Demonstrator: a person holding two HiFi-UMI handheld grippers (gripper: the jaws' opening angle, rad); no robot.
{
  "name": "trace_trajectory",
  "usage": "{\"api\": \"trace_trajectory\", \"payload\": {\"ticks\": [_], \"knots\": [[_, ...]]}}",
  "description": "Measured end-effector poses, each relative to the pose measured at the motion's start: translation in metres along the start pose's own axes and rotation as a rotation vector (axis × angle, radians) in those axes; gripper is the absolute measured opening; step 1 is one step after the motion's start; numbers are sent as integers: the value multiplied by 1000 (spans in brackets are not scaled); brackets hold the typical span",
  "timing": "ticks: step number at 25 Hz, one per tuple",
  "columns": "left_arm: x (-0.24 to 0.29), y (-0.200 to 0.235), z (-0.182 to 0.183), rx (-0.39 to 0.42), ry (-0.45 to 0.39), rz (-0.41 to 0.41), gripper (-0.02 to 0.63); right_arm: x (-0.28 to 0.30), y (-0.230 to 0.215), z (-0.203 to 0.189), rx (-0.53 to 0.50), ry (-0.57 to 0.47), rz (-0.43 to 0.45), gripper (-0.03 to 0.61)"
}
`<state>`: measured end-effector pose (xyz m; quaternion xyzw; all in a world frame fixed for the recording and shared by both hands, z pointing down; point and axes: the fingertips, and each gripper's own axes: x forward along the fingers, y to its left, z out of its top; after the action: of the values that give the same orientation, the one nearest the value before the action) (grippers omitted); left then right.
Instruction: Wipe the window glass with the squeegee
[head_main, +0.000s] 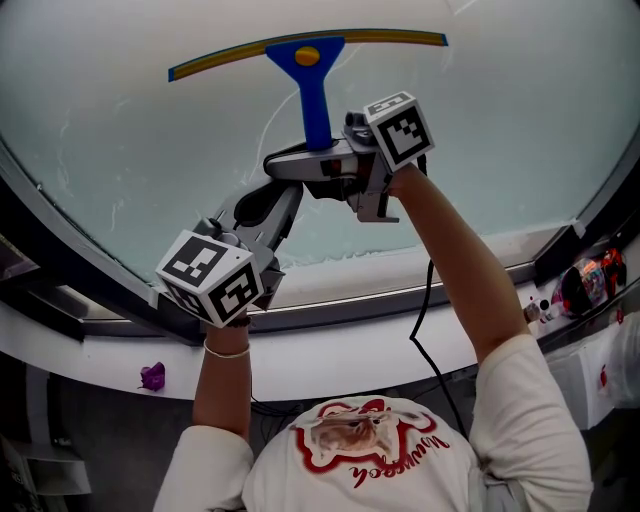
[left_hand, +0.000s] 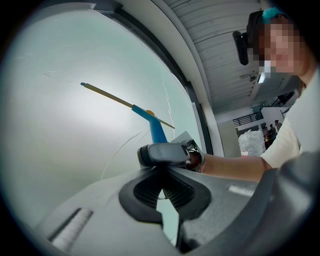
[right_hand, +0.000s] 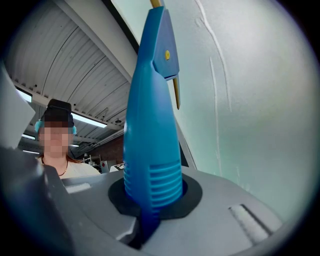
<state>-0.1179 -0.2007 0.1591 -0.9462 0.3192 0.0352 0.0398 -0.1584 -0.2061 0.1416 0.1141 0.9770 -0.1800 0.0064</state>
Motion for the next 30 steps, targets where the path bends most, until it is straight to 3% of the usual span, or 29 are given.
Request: {"api": "trace_trajectory", "payload": {"ticks": [30], "knots": [[-8, -5, -46, -111, 45, 6, 2, 0, -15, -46, 56, 1, 12, 40]]}}
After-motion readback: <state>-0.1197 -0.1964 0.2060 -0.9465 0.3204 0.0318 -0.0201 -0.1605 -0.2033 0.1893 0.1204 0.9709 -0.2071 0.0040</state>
